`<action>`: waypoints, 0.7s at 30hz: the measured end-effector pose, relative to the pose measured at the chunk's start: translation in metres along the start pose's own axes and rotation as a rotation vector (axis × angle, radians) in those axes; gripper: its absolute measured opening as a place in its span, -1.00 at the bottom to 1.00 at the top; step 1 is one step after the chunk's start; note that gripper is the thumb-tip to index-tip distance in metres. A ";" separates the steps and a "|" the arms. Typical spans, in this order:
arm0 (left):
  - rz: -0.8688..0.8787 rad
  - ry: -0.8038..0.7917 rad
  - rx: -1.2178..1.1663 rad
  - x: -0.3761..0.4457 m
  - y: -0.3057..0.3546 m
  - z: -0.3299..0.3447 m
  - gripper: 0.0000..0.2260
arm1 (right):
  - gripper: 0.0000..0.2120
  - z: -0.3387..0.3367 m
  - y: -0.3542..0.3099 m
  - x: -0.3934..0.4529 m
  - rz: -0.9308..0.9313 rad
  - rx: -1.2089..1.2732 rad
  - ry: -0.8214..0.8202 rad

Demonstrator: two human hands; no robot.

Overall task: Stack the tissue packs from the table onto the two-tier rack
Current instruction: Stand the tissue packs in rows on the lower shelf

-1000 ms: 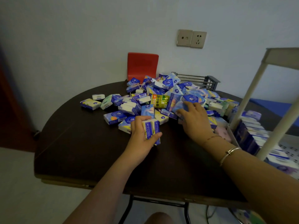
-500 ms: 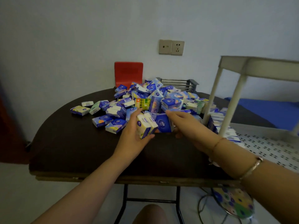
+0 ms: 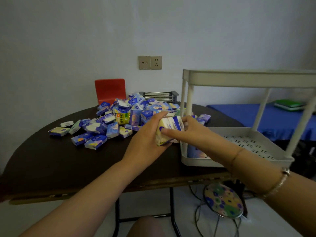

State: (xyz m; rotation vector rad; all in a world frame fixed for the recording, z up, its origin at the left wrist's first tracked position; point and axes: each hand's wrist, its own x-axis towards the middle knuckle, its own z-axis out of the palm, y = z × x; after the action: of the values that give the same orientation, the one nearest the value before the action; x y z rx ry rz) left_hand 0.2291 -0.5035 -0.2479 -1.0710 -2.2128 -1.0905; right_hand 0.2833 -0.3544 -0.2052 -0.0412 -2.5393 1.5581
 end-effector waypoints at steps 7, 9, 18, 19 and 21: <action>0.018 -0.049 -0.005 0.014 0.037 0.024 -0.31 | -0.37 -0.037 0.013 -0.022 0.058 -0.053 0.072; 0.034 -0.085 -0.040 0.015 0.045 0.029 -0.27 | -0.44 -0.051 0.017 -0.026 0.066 -0.016 0.094; -0.298 0.003 -0.285 0.025 0.034 0.045 -0.53 | -0.42 -0.117 0.062 -0.011 0.083 -0.038 0.286; -0.356 0.000 -0.329 0.028 0.031 0.049 -0.53 | -0.38 -0.120 0.069 -0.005 0.097 -0.071 0.277; -0.461 -0.038 -0.414 0.033 0.025 0.061 -0.50 | -0.33 -0.124 0.083 0.010 0.139 -0.132 0.231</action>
State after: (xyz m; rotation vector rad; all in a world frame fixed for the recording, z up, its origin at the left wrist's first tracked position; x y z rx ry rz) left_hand 0.2260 -0.4302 -0.2503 -0.7423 -2.3897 -1.7988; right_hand 0.2870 -0.2062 -0.2223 -0.3979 -2.4948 1.3381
